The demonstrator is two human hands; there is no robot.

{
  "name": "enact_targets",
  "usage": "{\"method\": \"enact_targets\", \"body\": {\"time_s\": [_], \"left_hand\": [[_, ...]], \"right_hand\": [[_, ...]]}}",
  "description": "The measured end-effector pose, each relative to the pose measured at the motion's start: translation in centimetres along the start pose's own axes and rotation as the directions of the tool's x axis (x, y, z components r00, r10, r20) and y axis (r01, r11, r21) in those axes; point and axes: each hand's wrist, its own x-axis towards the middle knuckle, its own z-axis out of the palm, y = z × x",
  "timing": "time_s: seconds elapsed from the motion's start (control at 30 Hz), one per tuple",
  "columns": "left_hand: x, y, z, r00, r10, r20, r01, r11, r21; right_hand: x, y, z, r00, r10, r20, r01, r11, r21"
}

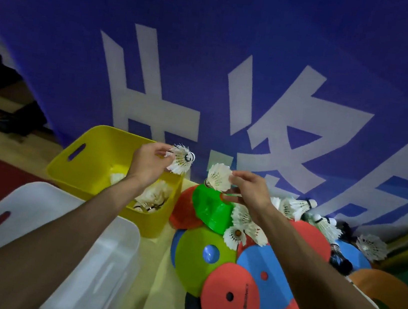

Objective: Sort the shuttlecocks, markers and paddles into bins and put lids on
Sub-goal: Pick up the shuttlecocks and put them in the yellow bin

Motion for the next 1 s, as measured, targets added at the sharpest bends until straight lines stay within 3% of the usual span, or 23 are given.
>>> {"method": "enact_targets", "body": {"time_s": [0.37,0.53,0.77,1.0], "left_hand": [[1.1,-4.7,-7.6,0.971,-0.211,-0.11,0.2,0.975,-0.099],[0.9,-7.4,-8.1,0.955,-0.279,-0.102,0.255,0.947,-0.195],[0.1,-8.5,-7.2,0.962,-0.271,-0.021,0.268,0.96,-0.083],[-1.6,-4.2,-2.9,0.99,-0.141,0.005,0.141,0.987,-0.079]], "right_hand": [[1.9,-0.6,12.0,0.978,-0.01,0.208,0.042,0.988,-0.15],[3.0,0.5,14.0,0.973,0.026,0.231,0.024,0.977,-0.213],[3.2,1.5,12.1,0.976,0.072,0.204,-0.016,0.964,-0.264],[3.0,1.2,6.9,0.979,-0.034,0.2,0.131,0.859,-0.494]]}}
